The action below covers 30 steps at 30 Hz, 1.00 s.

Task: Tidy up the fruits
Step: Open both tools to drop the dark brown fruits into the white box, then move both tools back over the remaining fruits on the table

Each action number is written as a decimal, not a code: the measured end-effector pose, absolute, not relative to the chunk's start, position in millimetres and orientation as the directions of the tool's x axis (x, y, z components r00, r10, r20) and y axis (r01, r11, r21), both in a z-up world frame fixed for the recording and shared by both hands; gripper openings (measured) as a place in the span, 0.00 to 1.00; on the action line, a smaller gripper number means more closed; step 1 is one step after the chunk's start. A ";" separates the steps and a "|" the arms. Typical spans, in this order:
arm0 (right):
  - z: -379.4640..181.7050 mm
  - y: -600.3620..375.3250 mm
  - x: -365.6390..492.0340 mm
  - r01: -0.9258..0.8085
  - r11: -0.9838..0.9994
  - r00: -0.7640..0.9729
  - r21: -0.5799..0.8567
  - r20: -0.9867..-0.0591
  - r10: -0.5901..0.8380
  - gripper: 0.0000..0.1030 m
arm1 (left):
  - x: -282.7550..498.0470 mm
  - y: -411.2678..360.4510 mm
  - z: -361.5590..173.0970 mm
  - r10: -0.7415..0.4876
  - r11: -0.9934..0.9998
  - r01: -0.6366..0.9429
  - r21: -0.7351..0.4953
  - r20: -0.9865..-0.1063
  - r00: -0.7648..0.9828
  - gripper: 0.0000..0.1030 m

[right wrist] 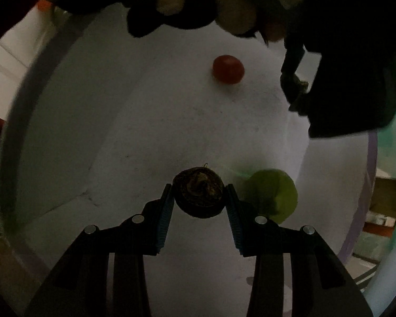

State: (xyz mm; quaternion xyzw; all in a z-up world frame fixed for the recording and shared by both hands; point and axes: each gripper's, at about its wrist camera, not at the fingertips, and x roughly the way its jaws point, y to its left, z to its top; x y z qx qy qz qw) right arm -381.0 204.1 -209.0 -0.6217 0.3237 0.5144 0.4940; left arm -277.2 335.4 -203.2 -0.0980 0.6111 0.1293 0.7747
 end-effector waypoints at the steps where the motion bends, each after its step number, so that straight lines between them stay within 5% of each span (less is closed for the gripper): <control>1: -210.9 202.7 -380.7 -0.905 -0.315 0.266 -0.285 -0.958 0.104 0.39 | -277.1 334.5 -205.9 0.082 0.947 -0.321 0.010 -0.974 0.213 0.42; 9: -217.3 211.3 -390.6 -0.900 -0.318 0.282 -0.297 -0.955 0.094 0.40 | -280.0 330.5 -210.8 0.092 0.943 -0.333 0.019 -0.974 0.205 0.44; 13: -210.5 210.1 -392.5 -0.906 -0.300 0.273 -0.297 -0.954 0.122 0.60 | -278.7 333.9 -207.9 0.133 0.934 -0.354 0.053 -0.969 0.207 0.72; 15: -205.0 208.3 -393.2 -0.905 -0.292 0.277 -0.308 -0.950 0.146 0.63 | -281.5 335.6 -202.4 0.148 0.926 -0.372 0.058 -0.965 0.217 0.78; 21: -153.6 196.9 -390.6 -0.906 -0.222 0.291 -0.361 -0.910 0.294 0.64 | -296.1 340.8 -169.2 0.231 0.893 -0.437 0.105 -0.941 0.247 0.79; 26: -52.0 162.7 -376.3 -0.940 -0.057 0.253 -0.337 -0.799 0.546 0.71 | -312.7 327.1 -72.1 0.423 0.848 -0.501 0.175 -0.792 0.440 0.86; 28: -18.3 140.9 -360.9 -0.940 0.015 0.278 -0.341 -0.737 0.617 0.74 | -322.1 312.5 -23.5 0.510 0.819 -0.543 0.185 -0.666 0.544 0.99; 30: 18.1 109.8 -341.6 -0.928 0.134 0.343 -0.348 -0.652 0.676 0.76 | -324.8 296.0 16.6 0.546 0.813 -0.556 0.173 -0.557 0.625 0.99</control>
